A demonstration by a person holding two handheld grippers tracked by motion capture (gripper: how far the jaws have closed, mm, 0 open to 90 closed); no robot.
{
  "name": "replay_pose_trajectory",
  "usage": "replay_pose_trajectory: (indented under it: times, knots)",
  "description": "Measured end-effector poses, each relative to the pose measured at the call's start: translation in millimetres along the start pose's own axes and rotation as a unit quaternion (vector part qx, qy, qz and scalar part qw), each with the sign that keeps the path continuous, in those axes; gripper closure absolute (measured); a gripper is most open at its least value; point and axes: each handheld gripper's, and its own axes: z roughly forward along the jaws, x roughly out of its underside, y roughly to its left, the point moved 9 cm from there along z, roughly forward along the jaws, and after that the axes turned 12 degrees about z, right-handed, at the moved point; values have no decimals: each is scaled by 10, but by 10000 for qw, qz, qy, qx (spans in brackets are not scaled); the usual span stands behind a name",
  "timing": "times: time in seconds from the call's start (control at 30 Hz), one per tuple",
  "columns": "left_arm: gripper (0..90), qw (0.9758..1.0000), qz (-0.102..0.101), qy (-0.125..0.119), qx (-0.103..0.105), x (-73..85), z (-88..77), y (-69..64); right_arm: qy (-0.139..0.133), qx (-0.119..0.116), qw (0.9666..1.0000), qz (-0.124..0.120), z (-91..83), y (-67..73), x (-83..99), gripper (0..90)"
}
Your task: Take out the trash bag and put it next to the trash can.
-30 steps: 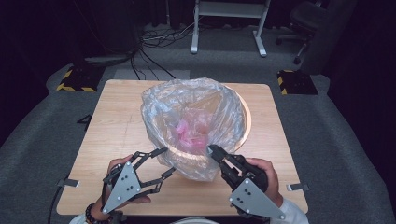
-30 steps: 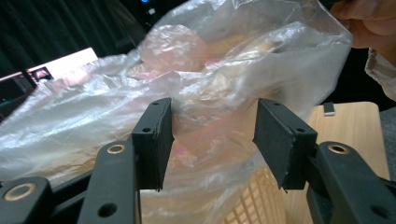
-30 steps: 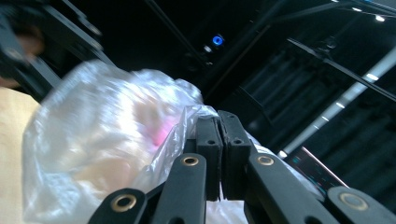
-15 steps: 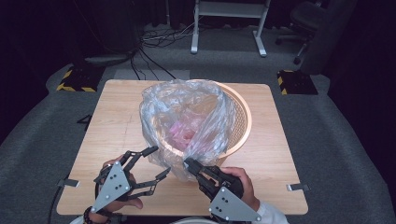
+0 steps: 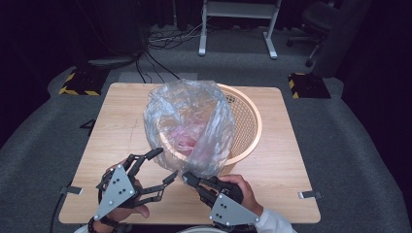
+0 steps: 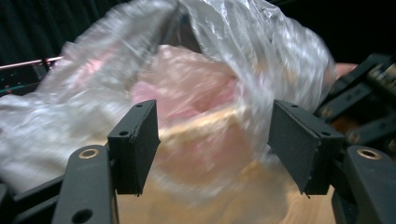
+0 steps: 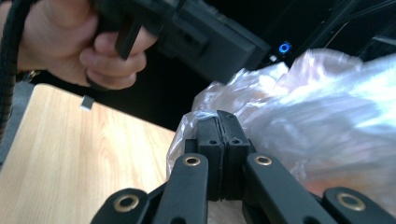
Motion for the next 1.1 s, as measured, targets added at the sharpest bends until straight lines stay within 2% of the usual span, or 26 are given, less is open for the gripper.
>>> replay_pose_trajectory:
  times: [0.2, 0.23, 0.3, 0.37, 0.43, 0.53, 0.67, 0.7, 0.73, 0.77, 0.8, 0.87, 0.9, 0.93, 1.0, 1.07, 1.1]
  knots:
    - [314, 9997, 103, 87, -214, -35, 80, -58, 242, -215, 9994, -90, 70, 103, 145, 895]
    - [331, 9995, 130, 136, -265, -32, 98, -63, 257, -232, 9994, -101, 75, 114, 155, 895]
    - [388, 9982, 261, 226, -494, -25, 127, -48, 308, -233, 9991, -159, 79, 130, 174, 893]
    - [487, 9974, 340, 295, -566, -11, 147, -45, 295, -236, 9991, -165, 76, 136, 182, 892]
    - [587, 9973, 404, 280, -553, 4, 146, -44, 313, -208, 9992, -141, 70, 134, 196, 889]
    - [689, 9965, 521, 253, -595, 9, 97, -8, 314, -172, 9993, -87, 48, 104, 215, 885]
    - [803, 9976, 335, 372, -483, 103, 57, 56, 320, -84, 9995, -6, 3, 54, 245, 878]
    - [824, 9973, 351, 402, -496, 136, 55, 76, 331, -56, 9994, 14, -10, 42, 255, 875]
    - [833, 9982, 234, 381, -397, 156, 54, 70, 314, -57, 9995, 36, -22, 31, 258, 875]
    - [834, 9990, 113, 335, -283, 148, 55, 57, 321, -32, 9995, 40, -30, 18, 263, 876]
    - [783, 9993, 15, 319, -185, 117, 61, 22, 374, 41, 9993, 19, -34, 3, 276, 877]
    - [526, 9993, 98, 293, -232, 11, 79, -41, 362, 31, 9993, 40, -31, -11, 275, 879]
    - [452, 9995, 106, 214, -211, -43, 89, -81, 346, 25, 9994, 61, -24, -10, 272, 879]
    - [414, 9997, 94, 144, -186, -82, 103, -113, 366, 42, 9993, 21, -11, -6, 273, 880]
    - [362, 9998, 77, 167, -89, -94, 157, -175, 376, -5, 9993, 5, 8, 34, 270, 881]
    - [364, 9996, 132, 207, -132, -72, 216, -202, 381, -42, 9992, -73, 25, 74, 266, 880]
    - [402, 9992, 240, 200, -242, -72, 219, -199, 403, -71, 9991, -61, 29, 96, 271, 880]
